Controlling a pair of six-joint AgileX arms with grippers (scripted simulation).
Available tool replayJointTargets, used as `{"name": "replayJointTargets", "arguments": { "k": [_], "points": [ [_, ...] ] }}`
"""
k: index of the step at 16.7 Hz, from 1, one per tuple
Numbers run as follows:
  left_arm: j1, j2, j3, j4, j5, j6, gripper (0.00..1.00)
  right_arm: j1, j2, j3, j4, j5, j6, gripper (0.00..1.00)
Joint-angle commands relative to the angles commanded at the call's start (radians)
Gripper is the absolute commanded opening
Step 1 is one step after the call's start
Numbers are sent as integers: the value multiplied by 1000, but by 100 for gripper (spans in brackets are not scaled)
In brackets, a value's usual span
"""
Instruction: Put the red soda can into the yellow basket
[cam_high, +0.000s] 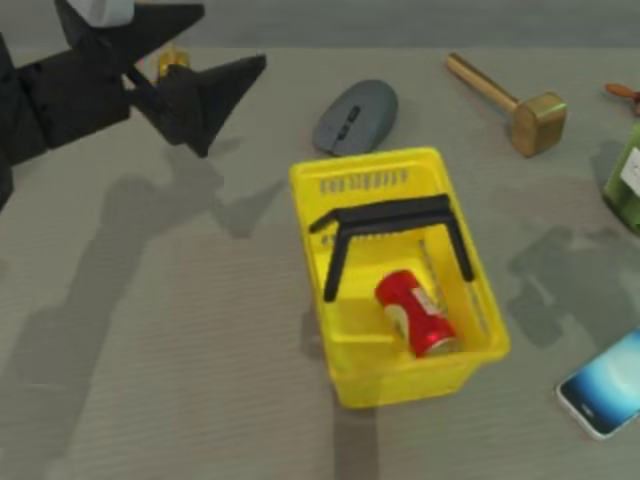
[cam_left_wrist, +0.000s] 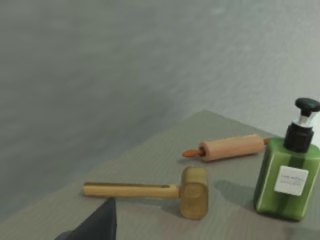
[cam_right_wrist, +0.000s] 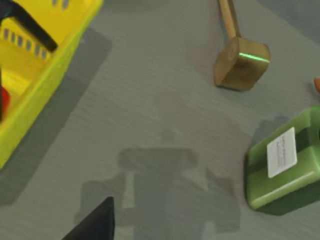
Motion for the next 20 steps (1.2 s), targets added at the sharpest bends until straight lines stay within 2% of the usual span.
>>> {"name": "replayJointTargets", "arguments": {
  "k": [7,12,16,18,20],
  "points": [
    [110,-788,-406,-351,-401,-11,100,213,764,695,-483,-4,-333,100],
    [166,-1277,-654,-546,-644,15,100,336,1189,1097,-747,-2,-526,100],
    [190,-1495,-782,-638,-773,39,100,395,1367,1292,-863,4,-619,100],
    [194,-1542,-811,-658,-803,46,100,408,1402,1333,-887,6,-640,100],
    [195,-1549,-816,-661,-807,47,100,410,1406,1340,-890,6,-643,100]
  ]
}}
